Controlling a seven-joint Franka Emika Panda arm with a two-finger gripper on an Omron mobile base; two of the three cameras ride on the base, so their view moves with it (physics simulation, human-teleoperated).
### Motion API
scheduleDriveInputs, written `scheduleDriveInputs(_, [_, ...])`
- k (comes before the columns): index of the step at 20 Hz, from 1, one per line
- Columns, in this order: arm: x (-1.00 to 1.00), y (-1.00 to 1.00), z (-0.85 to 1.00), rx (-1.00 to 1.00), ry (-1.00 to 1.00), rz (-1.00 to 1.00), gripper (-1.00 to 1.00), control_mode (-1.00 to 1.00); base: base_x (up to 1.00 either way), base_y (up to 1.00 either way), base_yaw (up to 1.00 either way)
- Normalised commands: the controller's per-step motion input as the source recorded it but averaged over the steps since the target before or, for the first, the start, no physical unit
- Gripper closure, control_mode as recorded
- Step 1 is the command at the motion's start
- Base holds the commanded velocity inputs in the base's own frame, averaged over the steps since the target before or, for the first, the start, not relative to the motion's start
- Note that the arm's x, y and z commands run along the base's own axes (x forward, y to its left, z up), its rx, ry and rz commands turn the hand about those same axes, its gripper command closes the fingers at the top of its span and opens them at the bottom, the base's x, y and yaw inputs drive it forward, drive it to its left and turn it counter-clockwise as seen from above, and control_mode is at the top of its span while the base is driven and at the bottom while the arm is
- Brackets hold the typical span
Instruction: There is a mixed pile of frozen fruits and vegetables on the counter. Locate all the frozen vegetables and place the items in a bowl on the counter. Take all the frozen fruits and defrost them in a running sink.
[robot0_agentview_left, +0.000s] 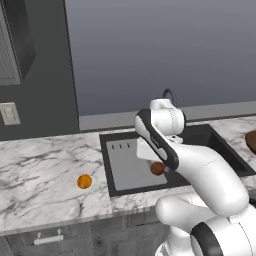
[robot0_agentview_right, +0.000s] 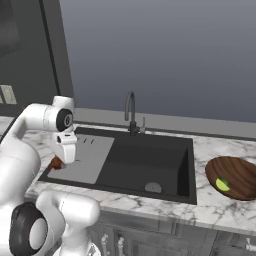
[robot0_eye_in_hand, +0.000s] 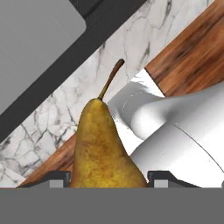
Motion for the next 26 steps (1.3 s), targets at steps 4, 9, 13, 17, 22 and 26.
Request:
scheduleDriveInputs(4, [0.09,-0.71,0.08,-0.03,-0.09,0.05,1.00,-1.00,0.00,0.00,0.00])
scheduleDriveInputs(9, [0.06,-0.78,0.01,-0.04,-0.13,0.08,1.00,-1.00,0.00,0.00,0.00])
scheduleDriveInputs(13, [0.08,-0.78,0.00,-0.03,-0.16,0.10,1.00,-1.00,0.00,0.00,0.00])
scheduleDriveInputs(17, [0.23,-0.72,-0.10,0.00,-0.20,0.13,1.00,-1.00,0.00,0.00,0.00])
scheduleDriveInputs(22, [0.45,-0.34,-0.11,0.00,-0.11,0.11,1.00,-1.00,0.00,0.00,0.00])
scheduleDriveInputs(26, [0.52,-0.05,-0.02,0.00,0.02,0.10,1.00,-1.00,0.00,0.00,0.00])
